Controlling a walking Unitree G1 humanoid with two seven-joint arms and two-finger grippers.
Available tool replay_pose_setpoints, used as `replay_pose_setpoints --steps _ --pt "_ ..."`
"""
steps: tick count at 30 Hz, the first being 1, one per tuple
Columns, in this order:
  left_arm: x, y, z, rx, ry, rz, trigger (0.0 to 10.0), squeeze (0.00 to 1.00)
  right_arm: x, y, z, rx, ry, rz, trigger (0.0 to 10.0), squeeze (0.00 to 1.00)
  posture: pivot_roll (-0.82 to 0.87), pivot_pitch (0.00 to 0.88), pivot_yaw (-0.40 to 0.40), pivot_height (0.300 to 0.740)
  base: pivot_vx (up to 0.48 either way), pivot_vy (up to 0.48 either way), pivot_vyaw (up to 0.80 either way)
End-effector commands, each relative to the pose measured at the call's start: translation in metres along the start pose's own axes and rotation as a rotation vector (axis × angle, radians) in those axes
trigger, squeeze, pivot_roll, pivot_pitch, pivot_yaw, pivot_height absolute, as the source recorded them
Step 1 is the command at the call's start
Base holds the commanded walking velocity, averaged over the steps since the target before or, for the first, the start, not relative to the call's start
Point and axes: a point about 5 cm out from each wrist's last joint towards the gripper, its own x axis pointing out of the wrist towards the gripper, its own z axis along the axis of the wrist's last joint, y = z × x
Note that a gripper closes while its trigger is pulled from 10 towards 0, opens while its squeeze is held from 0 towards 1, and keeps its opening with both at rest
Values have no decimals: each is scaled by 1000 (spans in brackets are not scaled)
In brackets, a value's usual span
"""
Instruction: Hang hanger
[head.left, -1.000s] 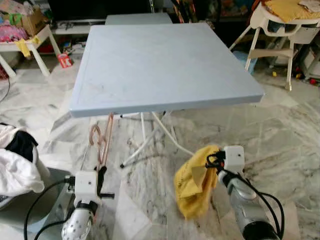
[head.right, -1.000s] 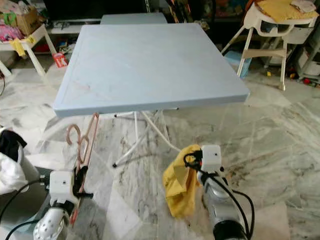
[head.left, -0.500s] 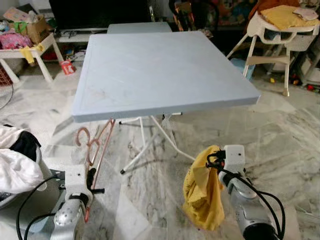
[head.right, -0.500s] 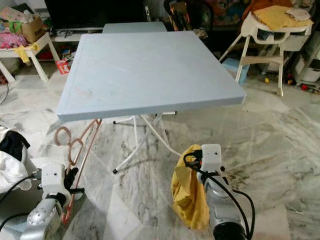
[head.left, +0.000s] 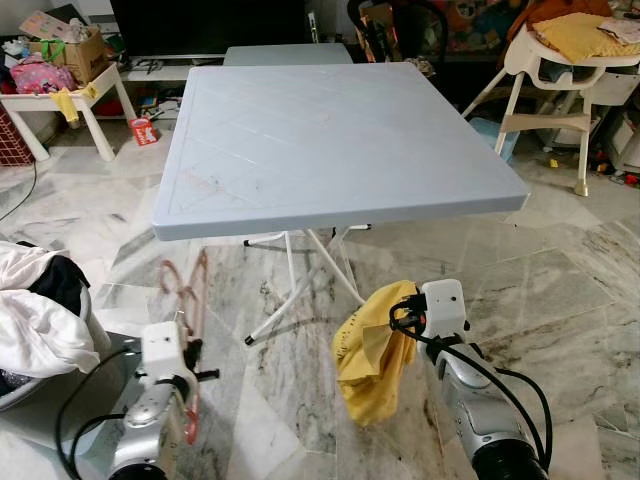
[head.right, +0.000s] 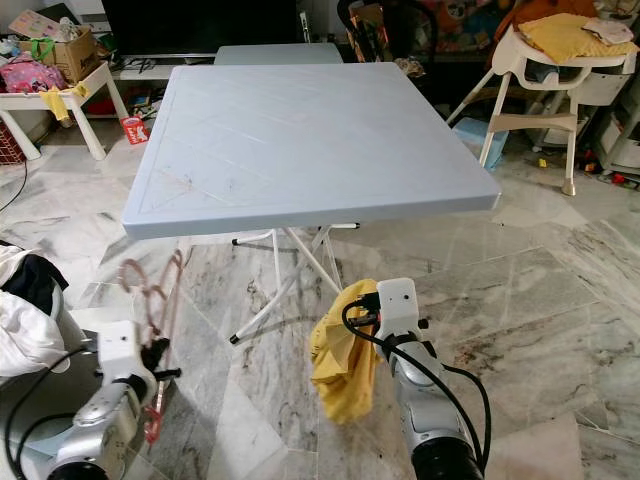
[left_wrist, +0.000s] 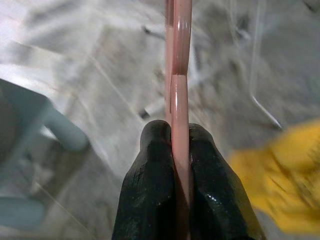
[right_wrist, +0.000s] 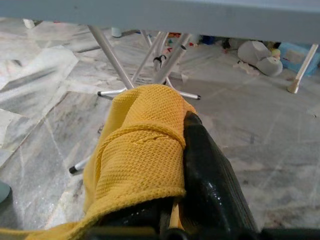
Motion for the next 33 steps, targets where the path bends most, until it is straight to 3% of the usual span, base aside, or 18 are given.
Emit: replay_pose_setpoints --steps 1,2,3,4,6,11,13,17,24,33 --pt "-3 -4 -10 30 55 -55 10000 0 -1 -3 3 -5 -10 -18 10000 0 -81 0 15 740 0 0 0" --pt "-5 -8 -16 48 85 -92 10000 0 -1 -4 2 -6 -7 -21 10000 0 -81 0 16 740 0 0 0" --pt "-12 -15 -24 127 92 -169 10000 0 -2 -4 1 -11 0 -27 10000 0 -83 0 19 740 0 0 0" --pt "-12 -15 -24 127 92 -169 10000 0 -2 -4 1 -11 0 -27 10000 0 -83 0 19 740 0 0 0" --pt "-23 -24 -17 233 7 -260 10000 0 -3 -8 0 -18 10 -47 10000 0 -82 0 24 740 0 0 0" --pt "-30 -30 -3 287 -104 -296 10000 0 -4 -11 0 -22 14 -64 10000 0 -79 0 25 740 0 0 0" --pt "-35 -29 9 325 -229 -259 10000 0 -4 -13 -1 -25 15 -71 10000 0 -75 0 24 740 0 0 0" --pt "-42 -20 13 331 -314 -176 10000 0 -6 -13 -2 -30 16 -74 10000 0 -72 0 21 740 0 0 0" --pt "-53 -5 5 355 -371 -66 10000 0 -7 -17 1 -33 -5 -87 10000 0 -67 0 15 740 0 0 0" --pt "-50 3 2 323 -375 -26 10000 0 -6 -15 3 -11 -19 -81 10000 0 -61 0 12 740 0 0 0"
